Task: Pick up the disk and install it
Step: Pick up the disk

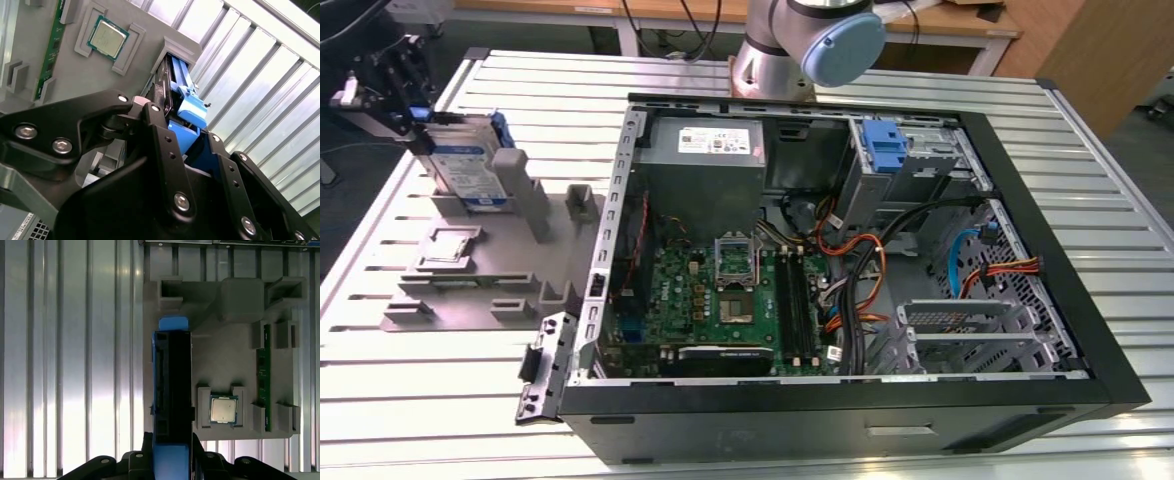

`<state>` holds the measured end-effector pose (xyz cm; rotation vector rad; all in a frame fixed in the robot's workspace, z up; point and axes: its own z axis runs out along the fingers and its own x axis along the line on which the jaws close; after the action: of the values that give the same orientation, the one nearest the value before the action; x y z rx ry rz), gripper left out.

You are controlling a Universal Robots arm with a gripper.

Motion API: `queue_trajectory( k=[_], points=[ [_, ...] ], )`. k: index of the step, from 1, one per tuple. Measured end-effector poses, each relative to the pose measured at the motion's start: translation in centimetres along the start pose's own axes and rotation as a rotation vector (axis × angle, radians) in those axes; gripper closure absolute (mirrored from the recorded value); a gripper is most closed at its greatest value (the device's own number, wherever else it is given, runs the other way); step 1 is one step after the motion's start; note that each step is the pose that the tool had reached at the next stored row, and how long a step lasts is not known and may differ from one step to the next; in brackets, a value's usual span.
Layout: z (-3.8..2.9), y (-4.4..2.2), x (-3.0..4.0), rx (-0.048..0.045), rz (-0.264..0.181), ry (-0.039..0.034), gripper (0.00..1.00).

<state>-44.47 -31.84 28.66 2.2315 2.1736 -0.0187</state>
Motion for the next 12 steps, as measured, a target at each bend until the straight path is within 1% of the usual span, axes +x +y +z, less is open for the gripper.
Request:
queue_trajectory(
  k=[1, 6, 8, 12],
  points=[
    [0.00, 0.00, 0.00, 0.0003, 0.011, -0.0002, 0.63],
    [0.00, 0.00, 0.00, 0.0004, 0.014, -0.0002, 0.63],
    [0.01, 0.00, 0.00, 0.0009, 0.035, -0.0004, 0.63],
    [0.01, 0.00, 0.00, 0.0010, 0.038, -0.0004, 0.63]
  ],
)
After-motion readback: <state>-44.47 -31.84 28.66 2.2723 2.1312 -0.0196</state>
